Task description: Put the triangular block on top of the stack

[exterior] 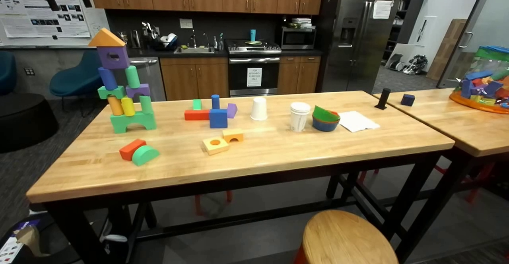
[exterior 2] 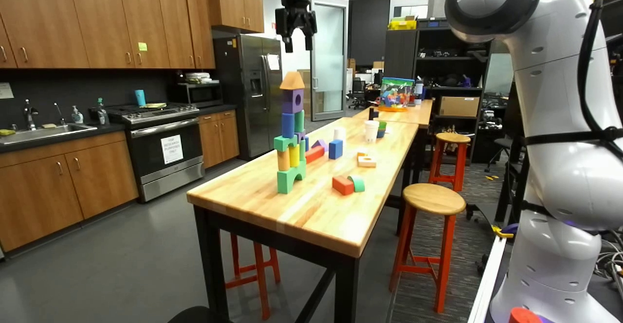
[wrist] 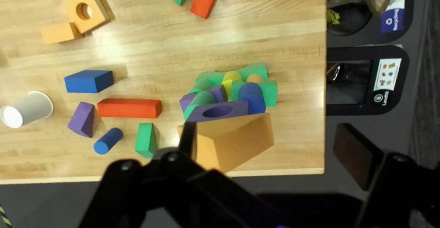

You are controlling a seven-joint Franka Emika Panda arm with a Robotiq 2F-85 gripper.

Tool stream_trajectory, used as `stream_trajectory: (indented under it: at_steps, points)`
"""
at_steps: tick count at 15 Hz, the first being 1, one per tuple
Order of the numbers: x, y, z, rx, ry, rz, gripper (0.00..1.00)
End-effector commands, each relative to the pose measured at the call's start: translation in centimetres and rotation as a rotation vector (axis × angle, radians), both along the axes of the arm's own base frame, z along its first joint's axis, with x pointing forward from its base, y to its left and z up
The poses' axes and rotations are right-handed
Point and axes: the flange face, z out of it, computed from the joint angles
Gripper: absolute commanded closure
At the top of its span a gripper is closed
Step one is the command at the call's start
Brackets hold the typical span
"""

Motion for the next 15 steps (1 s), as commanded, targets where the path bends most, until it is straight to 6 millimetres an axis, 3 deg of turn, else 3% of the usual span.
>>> stream_trajectory:
  at_steps: [1, 7, 8, 9, 11, 15]
  points:
    - [-2.9, -1.1, 1.3, -0.052, 0.025, 0.115, 0.00]
    - [-9.2, -3.6, 2.6, -0.164, -0.003, -0.033, 0.00]
    - [-9.4, -3.7, 2.3, -0.158, -0.025, -0.023, 0.00]
    - [-7.3, -3.3, 3.0, -0.147, -0.001, -0.006, 0.00]
    - [-8.1, -3.4, 3.3, -0.148, -0.009, -0.008, 0.00]
    - [-7.3, -3.3, 2.4, -0.148, 0.008, -0.006, 0.00]
